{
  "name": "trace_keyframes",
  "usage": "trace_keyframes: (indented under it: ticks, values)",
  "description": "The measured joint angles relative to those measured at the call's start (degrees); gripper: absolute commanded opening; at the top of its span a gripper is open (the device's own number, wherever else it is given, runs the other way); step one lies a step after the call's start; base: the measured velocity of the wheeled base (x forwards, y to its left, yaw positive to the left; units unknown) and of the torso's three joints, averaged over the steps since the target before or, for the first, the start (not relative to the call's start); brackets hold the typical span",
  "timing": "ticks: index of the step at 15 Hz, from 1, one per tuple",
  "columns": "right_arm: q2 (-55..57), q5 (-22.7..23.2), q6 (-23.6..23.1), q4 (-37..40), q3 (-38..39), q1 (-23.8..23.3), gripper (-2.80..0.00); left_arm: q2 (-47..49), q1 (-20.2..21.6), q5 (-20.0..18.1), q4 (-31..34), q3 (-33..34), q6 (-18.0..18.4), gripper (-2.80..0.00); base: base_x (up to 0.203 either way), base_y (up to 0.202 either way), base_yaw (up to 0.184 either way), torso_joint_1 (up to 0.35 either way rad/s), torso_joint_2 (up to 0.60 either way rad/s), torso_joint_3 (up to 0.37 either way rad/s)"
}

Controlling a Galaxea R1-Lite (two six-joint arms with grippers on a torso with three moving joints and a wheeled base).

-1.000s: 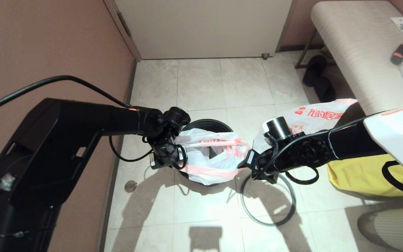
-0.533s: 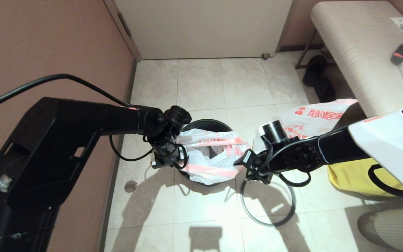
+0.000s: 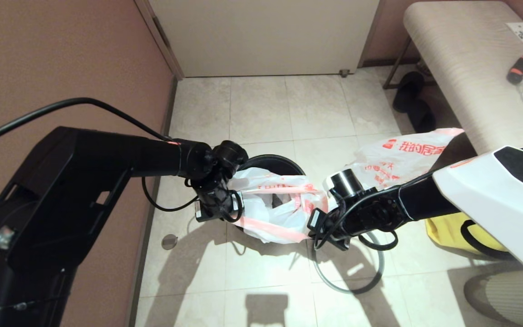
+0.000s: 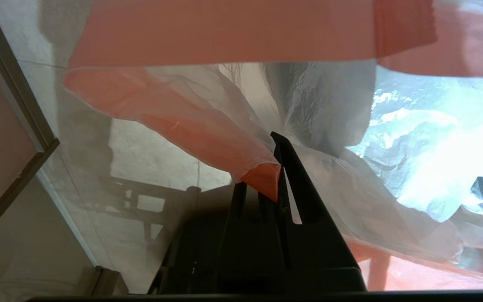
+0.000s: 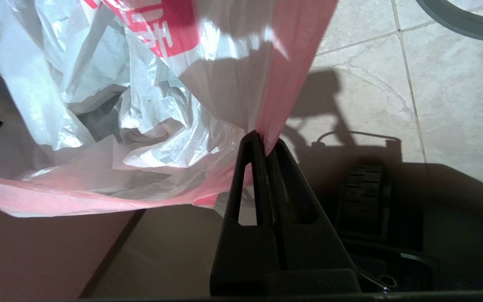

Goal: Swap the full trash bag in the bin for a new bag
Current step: Put the new garbage bag on the trash can

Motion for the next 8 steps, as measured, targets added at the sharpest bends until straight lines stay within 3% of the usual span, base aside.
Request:
trace_keyframes:
  ticks: [2,8]
  values:
    - [1.3,0.0,-2.2,-0.1,-0.2,0.4,-2.8,0.0,0.0,-0.5,0.0,0.8,0.8,-2.8,0.0,0.0,0.0,0.0,0.0,0.0]
    - [3.0,-1.1,-2.8,-0.3,-1.0,1.5,-2.8,-1.4,0.7,-1.3,-0.2,7.6,1.6,-2.8,0.0,0.0,0.0,0.0,0.0,0.0]
